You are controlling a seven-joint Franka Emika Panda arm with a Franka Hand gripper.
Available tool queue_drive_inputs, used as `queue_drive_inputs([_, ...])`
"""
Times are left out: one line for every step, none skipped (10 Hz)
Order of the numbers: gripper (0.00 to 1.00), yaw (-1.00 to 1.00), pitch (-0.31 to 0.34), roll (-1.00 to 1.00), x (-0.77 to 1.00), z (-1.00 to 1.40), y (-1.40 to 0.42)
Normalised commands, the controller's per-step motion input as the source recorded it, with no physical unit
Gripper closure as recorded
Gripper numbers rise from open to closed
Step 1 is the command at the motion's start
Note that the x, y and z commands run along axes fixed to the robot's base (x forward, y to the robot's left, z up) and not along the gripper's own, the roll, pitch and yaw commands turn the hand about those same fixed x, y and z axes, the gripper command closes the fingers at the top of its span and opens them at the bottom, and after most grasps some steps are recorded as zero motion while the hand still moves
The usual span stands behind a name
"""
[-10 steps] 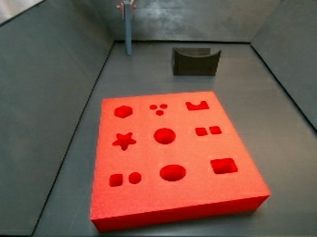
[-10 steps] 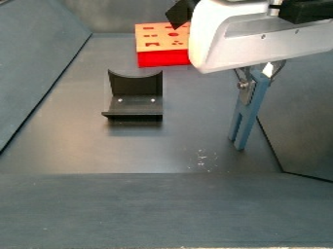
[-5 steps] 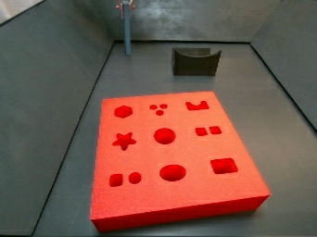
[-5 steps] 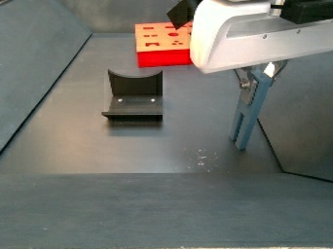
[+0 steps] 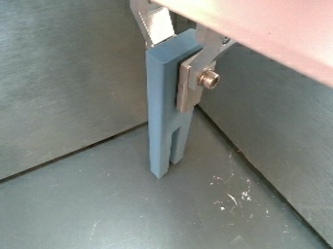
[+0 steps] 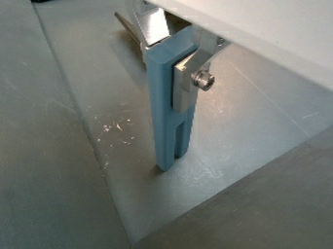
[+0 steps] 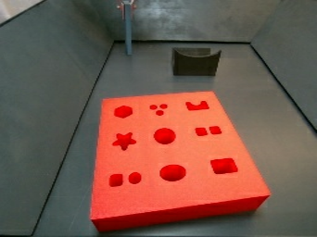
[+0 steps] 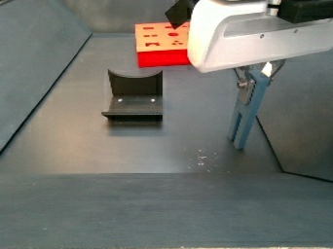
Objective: Pick up the double-square object. Move up. Move to above the board. Insert the double-square object.
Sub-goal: Move up, then move to above the board.
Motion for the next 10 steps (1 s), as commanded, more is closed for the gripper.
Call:
queue_drive_inputs([1.0, 0.0, 0.0, 0.0, 0.0, 0.83, 0.0])
queue_drive_inputs([1.0, -0.02, 0.018, 0.0, -0.02, 0.8, 0.0])
queue_drive_inputs([1.0, -0.02, 0.037, 0.03, -0.03, 0.67, 0.0])
queue_drive_inputs([1.0, -0.02, 0.058, 0.06, -0.03, 0.49, 0.0])
queue_drive_inputs([1.0, -0.01, 0.071, 0.07, -0.02, 0.35, 0.0])
queue_drive_inputs([1.0, 0.0, 0.081, 0.08, -0.01, 0.26, 0.0])
queue_drive_inputs([1.0, -0.08, -0.069, -0.09, -0.22, 1.0, 0.24])
queue_drive_inputs([1.0, -0.07, -0.069, -0.1, -0.22, 1.0, 0.24])
queue_drive_inputs([1.0, -0.07, -0.065, -0.09, -0.21, 1.0, 0.21])
queue_drive_inputs([1.0, -0.06, -0.042, -0.06, -0.19, 1.0, 0.19])
